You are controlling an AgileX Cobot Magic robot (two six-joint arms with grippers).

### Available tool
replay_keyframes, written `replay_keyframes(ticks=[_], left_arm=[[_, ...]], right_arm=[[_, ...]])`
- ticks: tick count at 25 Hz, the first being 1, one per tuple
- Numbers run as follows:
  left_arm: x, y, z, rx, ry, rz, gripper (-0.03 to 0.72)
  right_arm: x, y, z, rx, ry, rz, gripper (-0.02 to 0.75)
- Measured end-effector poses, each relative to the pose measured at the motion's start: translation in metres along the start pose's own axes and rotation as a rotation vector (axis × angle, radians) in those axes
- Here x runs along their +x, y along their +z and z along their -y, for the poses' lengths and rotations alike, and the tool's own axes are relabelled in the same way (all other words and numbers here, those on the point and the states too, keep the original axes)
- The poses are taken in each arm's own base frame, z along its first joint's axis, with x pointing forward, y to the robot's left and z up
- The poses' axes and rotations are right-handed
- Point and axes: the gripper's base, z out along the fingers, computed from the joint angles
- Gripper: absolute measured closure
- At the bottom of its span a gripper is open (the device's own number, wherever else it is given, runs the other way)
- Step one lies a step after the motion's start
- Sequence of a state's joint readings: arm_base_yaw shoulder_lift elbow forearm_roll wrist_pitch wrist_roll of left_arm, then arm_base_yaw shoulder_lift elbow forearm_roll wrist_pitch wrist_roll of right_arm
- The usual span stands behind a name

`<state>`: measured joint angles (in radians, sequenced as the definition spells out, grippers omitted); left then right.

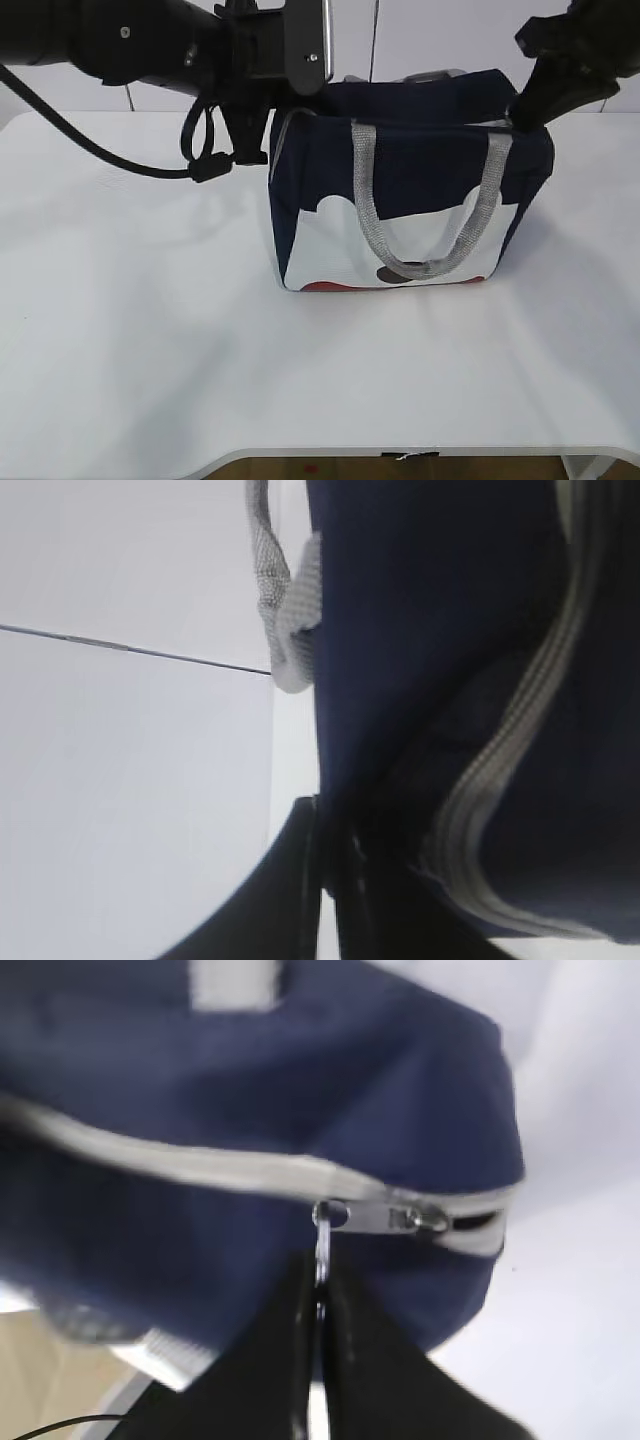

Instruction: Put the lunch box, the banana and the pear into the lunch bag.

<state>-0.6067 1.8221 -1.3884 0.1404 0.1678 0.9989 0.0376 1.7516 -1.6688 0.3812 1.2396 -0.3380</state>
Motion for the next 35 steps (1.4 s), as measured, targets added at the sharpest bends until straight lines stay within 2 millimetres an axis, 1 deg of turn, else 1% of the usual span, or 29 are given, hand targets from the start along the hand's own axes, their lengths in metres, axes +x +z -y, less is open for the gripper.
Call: replay_keyframes(ticks=[3,5,7,13,18,20,24,29,35], left_arm=[[0.0,0.0,-0.001,-0.009,0.006,0.005,0.693],[-0.001,0.0,-0.001,-0.011,0.006,0.006,0.693],[-0.001,0.0,-0.001,-0.012,0.006,0.007,0.693],[0.002,0.0,0.002,0.027,0.006,-0.019,0.693],[0.006,-0.001,0.008,0.092,0.031,-0.068,0.693],[0.007,-0.001,0.009,0.096,0.035,-0.072,0.693],[0.007,-0.001,0.009,0.098,0.035,-0.073,0.693],[0.007,-0.001,0.009,0.099,0.035,-0.073,0.693],[0.007,-0.001,0.009,0.095,0.037,-0.072,0.693]], right_arm=[[0.01,-0.016,-0.009,-0.007,0.008,0.026,0.731],[0.012,-0.025,-0.013,-0.005,0.034,0.045,0.731],[0.013,-0.029,-0.016,-0.008,0.087,0.056,0.731],[0.014,-0.029,-0.015,-0.005,0.292,0.052,0.731],[0.017,-0.026,-0.001,0.131,0.435,0.031,0.731],[0.018,-0.025,0.002,0.161,0.461,0.028,0.731],[0.018,-0.025,0.003,0.17,0.477,0.028,0.731],[0.014,-0.025,0.005,0.179,0.475,0.069,0.731],[0.011,-0.007,0.012,0.183,0.538,0.03,0.731]])
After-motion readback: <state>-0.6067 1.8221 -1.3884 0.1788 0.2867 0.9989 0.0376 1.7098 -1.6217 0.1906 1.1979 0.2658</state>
